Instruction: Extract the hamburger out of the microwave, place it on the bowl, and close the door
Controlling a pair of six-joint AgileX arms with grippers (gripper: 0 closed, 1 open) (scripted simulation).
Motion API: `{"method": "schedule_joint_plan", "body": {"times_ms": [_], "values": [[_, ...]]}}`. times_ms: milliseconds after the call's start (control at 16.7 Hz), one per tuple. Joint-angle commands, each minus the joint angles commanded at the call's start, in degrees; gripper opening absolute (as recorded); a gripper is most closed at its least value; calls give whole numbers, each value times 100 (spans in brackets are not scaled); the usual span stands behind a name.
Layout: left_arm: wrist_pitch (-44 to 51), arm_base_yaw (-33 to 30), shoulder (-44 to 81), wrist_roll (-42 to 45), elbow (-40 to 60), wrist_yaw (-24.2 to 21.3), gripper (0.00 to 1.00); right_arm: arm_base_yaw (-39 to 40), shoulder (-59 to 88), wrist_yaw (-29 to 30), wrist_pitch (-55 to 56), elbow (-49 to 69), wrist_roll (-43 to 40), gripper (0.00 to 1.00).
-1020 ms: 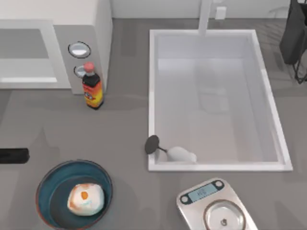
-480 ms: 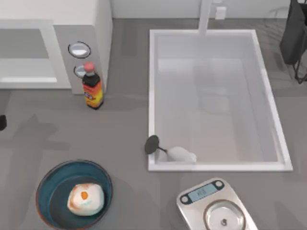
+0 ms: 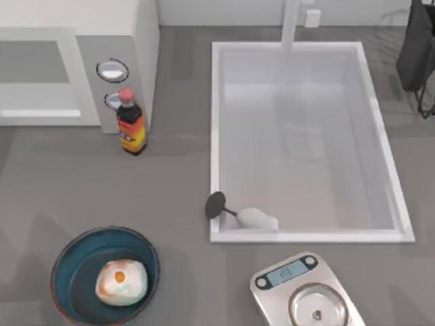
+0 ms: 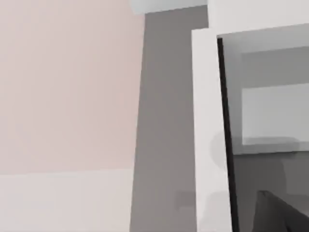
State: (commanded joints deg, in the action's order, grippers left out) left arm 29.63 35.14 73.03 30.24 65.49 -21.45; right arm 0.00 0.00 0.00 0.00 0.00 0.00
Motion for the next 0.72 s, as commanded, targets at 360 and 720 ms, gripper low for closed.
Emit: {"method": "schedule_joint_plan", "body": {"times_ms": [360, 720], "values": [[1111, 2029, 2347, 1720, 1434, -1355, 0, 0, 0, 0, 0, 0, 0, 100], [1430, 2514, 2805, 2284, 1465, -1712, 0, 0, 0, 0, 0, 0, 0, 100]]}}
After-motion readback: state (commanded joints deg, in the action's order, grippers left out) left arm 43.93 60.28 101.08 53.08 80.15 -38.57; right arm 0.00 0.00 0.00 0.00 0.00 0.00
